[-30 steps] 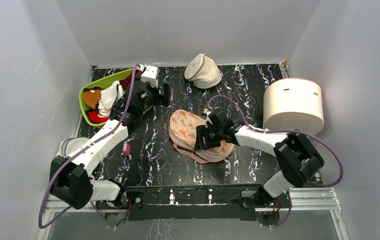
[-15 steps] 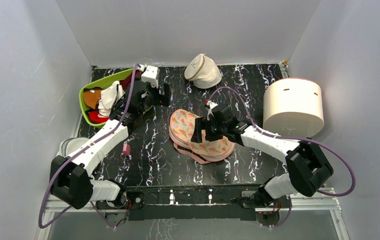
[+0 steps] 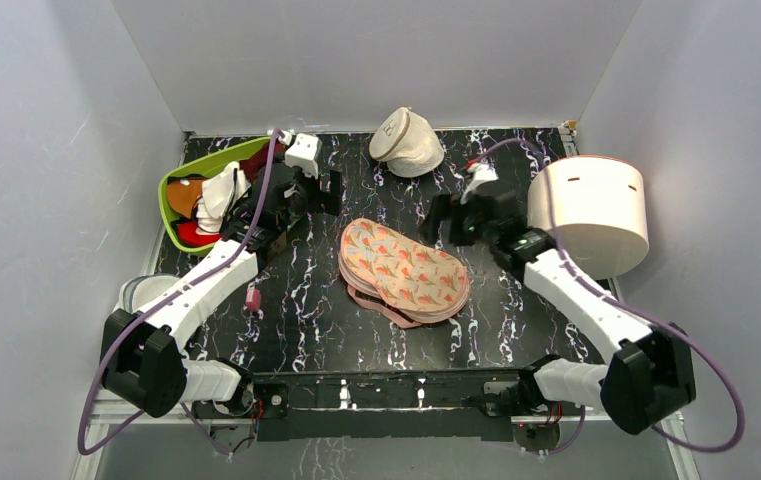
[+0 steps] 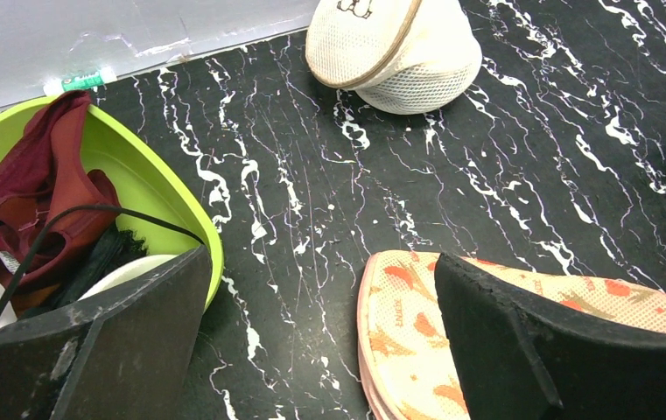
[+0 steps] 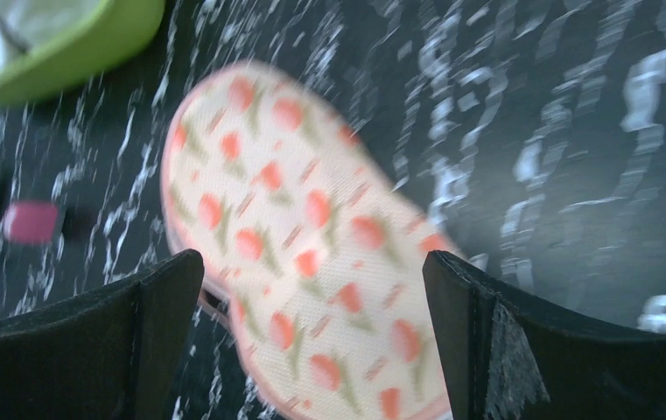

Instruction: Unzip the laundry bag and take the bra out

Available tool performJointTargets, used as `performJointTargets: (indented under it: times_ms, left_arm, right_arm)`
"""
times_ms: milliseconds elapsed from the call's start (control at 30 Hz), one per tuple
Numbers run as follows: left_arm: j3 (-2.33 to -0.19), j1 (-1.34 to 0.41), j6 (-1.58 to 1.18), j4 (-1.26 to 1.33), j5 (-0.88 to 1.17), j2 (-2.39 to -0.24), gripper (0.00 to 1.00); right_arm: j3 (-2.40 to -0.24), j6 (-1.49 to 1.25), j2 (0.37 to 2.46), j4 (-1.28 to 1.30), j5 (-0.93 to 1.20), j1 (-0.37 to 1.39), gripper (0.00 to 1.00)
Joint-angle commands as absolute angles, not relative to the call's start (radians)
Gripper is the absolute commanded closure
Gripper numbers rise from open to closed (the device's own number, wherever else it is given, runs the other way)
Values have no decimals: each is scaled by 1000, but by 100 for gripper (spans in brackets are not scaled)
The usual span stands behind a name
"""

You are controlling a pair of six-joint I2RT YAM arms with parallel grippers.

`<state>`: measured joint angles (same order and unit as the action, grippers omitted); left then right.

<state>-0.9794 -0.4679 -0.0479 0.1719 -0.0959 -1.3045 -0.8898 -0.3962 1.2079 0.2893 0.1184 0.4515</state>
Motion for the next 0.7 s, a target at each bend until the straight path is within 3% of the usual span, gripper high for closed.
performJointTargets:
  times_ms: [0, 167, 333, 433, 667]
  left_arm:
    - [-974, -469, -5, 196, -122, -1291, 2]
    - [-942, -432, 16, 246, -178, -1216, 1]
    - [-947, -174, -149, 171, -113, -1107, 2]
    - [-1066, -163, -53, -7, -240, -1068, 2]
    - [-1106, -173, -23, 9, -163, -856, 1]
  right_arm:
    - [-973, -321, 1073, 312, 108, 263, 2]
    - [-1022, -280, 923, 322, 70, 150, 2]
    - [-1075, -231, 833, 338, 49, 143, 2]
    - [-1105, -186, 802, 358, 46, 153, 2]
    - [-1151, -167, 796, 364, -87, 199, 2]
